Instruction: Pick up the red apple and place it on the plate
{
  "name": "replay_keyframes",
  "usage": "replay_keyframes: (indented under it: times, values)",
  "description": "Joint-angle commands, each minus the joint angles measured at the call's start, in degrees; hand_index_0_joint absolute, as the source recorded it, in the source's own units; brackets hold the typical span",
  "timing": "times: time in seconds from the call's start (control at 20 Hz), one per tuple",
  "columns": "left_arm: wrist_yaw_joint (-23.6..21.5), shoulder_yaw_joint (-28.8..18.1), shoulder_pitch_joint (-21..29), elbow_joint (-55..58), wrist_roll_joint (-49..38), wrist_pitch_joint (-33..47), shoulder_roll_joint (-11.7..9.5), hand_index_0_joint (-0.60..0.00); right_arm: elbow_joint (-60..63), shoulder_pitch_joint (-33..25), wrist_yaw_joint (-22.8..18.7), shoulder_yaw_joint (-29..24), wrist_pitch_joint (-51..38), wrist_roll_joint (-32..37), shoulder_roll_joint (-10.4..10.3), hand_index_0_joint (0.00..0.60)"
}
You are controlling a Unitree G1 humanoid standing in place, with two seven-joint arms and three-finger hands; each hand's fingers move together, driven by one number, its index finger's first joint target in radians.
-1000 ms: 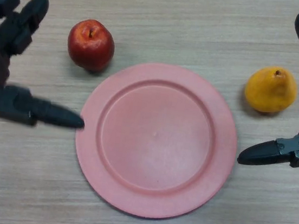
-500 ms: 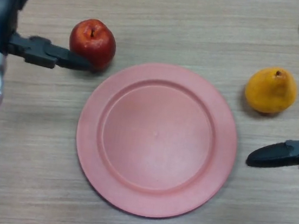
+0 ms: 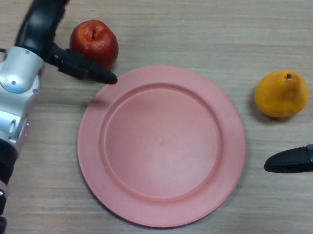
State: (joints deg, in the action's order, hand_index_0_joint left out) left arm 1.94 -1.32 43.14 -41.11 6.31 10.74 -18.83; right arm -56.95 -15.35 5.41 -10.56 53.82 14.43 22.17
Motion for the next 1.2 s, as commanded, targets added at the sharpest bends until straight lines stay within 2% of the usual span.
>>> replay_keyframes:
  times: [0.05, 0.1, 0.15, 0.35, 0.45, 0.5, 0.55, 0.6, 0.65, 0.7, 0.75, 0.8, 0.85, 0.9, 0.95, 1.0, 1.15, 1.2]
  values:
    - [-5.1, -2.0, 6.0, -1.5, 2.7, 11.3, -2.3, -0.4, -3.0, -2.7, -2.3, -4.6, -4.6, 1.3, 2.9, 0.0]
    - [-7.6, -0.2, 8.2, -8.7, 7.9, 15.0, -2.4, -0.544, -3.0, -3.4, -2.8, -4.5, -3.9, 1.2, 3.7, 0.0]
    - [-8.4, 0.6, 9.1, -12.3, 10.5, 17.0, -2.5, -0.6, -3.0, -3.7, -3.1, -4.3, -3.7, 1.1, 4.0, 0.0]
    - [-7.6, 2.1, 7.4, -11.9, 16.1, 19.1, -2.0, -0.6, -3.0, -2.8, -4.9, -4.5, -4.7, 2.5, 5.6, 0.0]
    - [-6.9, 0.9, 6.8, -9.2, 16.8, 19.8, -2.2, -0.6, -3.0, -2.9, -7.2, -5.0, -4.5, 5.1, 6.9, 0.0]
    - [-5.0, -0.7, 6.0, -4.4, 15.2, 17.8, -2.2, -0.6, -3.0, -3.1, -9.4, -4.8, -4.3, 6.8, 8.2, 0.0]
    - [-4.0, -1.6, 5.7, -1.9, 13.7, 16.7, -1.9, -0.6, -3.0, -3.2, -10.1, -4.8, -4.3, 7.4, 8.7, 0.0]
    - [4.1, -3.6, 3.3, 8.4, 5.5, 8.8, -0.3, -0.6, -3.0, -2.9, -11.6, -4.2, -4.9, 8.2, 9.7, 0.0]
    - [8.2, -4.6, 1.9, 14.3, 1.0, 3.4, 0.7, -0.6, -3.0, -2.8, -12.0, -3.9, -5.1, 8.3, 10.1, 0.0]
    - [11.6, -3.6, -1.6, 27.7, -3.2, -7.9, 0.7, -0.6, -3.0, -2.7, -12.7, -3.7, -5.5, 9.0, 10.4, 0.0]
    - [11.9, -3.1, -2.7, 32.4, -3.6, -9.1, 0.2, -0.6, -3.0, -2.6, -12.9, -3.7, -5.8, 9.3, 10.5, 0.0]
    - [13.8, -2.8, -6.5, 41.8, -6.7, -14.5, 0.4, -0.6, -3.0, -2.6, -12.7, -3.9, -5.3, 9.4, 10.4, 0.0]
    - [13.5, -2.8, -8.3, 45.3, -7.3, -14.6, 0.8, -0.6, -3.0, -2.6, -12.5, -3.7, -5.4, 8.9, 10.1, 0.0]
    - [14.1, -2.1, -12.4, 52.0, -9.0, -17.2, 1.1, -0.6, -3.0, -2.4, -11.5, -3.3, -5.1, 7.2, 8.0, 0.0]
    - [15.1, -1.5, -14.6, 54.8, -9.5, -18.5, 0.9, -0.6, -3.0, -2.4, -11.1, -3.1, -4.8, 6.6, 7.3, 0.0]
    - [16.7, -1.0, -18.9, 59.4, -8.7, -21.1, 0.6, -0.6, -3.0, -2.5, -10.1, -3.2, -4.5, 6.0, 6.2, 0.0]
    - [21.2, 0.3, -24.6, 62.9, -5.4, -21.5, 0.9, -0.6, -3.0, -2.4, -9.1, -4.4, -3.9, 6.5, 5.3, 0.0]
    - [21.2, -0.2, -25.2, 64.5, -4.6, -27.9, 1.6, -0.6, -3.0, -2.6, -9.4, -4.6, -3.6, 7.3, 5.5, 0.0]
